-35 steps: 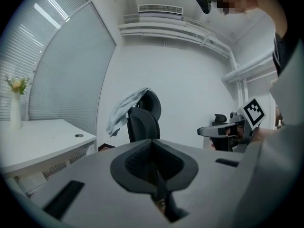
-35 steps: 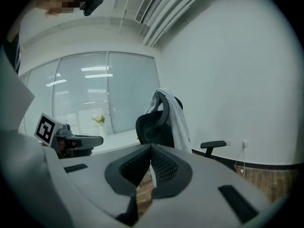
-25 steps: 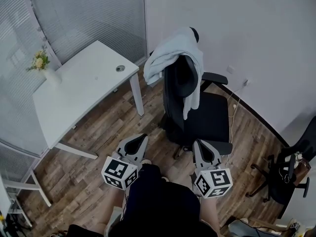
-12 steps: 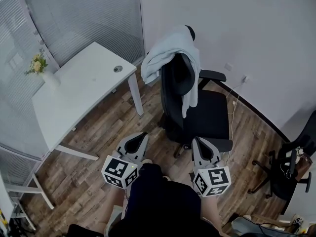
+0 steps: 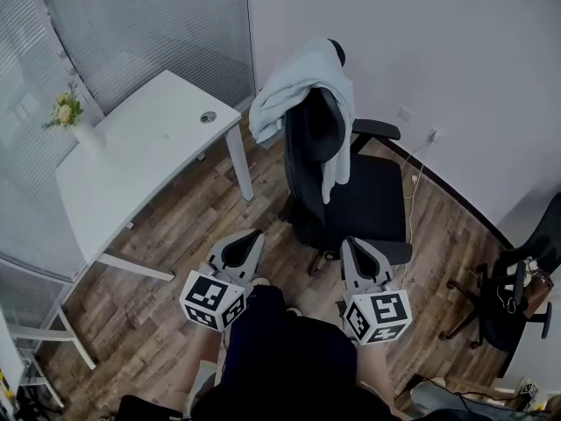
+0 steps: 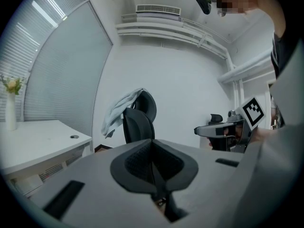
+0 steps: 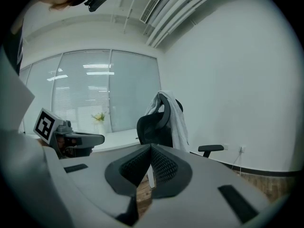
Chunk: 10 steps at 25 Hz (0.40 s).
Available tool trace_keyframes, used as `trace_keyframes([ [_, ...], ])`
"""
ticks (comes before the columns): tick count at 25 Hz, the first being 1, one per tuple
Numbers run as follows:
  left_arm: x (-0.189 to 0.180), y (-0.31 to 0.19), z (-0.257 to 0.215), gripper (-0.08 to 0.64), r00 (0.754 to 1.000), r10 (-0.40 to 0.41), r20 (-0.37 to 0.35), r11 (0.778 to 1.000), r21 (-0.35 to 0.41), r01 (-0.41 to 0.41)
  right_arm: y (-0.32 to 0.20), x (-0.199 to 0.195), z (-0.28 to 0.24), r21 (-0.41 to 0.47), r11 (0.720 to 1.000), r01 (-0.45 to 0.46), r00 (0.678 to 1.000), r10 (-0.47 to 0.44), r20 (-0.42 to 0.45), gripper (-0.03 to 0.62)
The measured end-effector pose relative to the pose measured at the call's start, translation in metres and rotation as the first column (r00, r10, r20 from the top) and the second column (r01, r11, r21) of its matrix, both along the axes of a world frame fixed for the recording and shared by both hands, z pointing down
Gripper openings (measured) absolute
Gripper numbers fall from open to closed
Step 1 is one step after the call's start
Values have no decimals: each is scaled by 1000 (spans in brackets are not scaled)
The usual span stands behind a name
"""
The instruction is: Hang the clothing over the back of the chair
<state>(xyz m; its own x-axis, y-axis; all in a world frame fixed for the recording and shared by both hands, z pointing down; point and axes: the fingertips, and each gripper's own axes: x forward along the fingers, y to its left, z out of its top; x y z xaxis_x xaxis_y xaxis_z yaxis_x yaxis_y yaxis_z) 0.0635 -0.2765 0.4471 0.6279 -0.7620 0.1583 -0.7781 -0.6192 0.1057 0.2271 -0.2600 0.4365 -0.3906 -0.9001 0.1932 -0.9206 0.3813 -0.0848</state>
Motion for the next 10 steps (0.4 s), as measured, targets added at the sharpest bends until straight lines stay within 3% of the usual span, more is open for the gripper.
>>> trace_keyframes([
  [10,3,3,0,11,1000,5,-3,1000,-1,-5,3,0,1,-3,1000,2,1000,-2,-13,28],
])
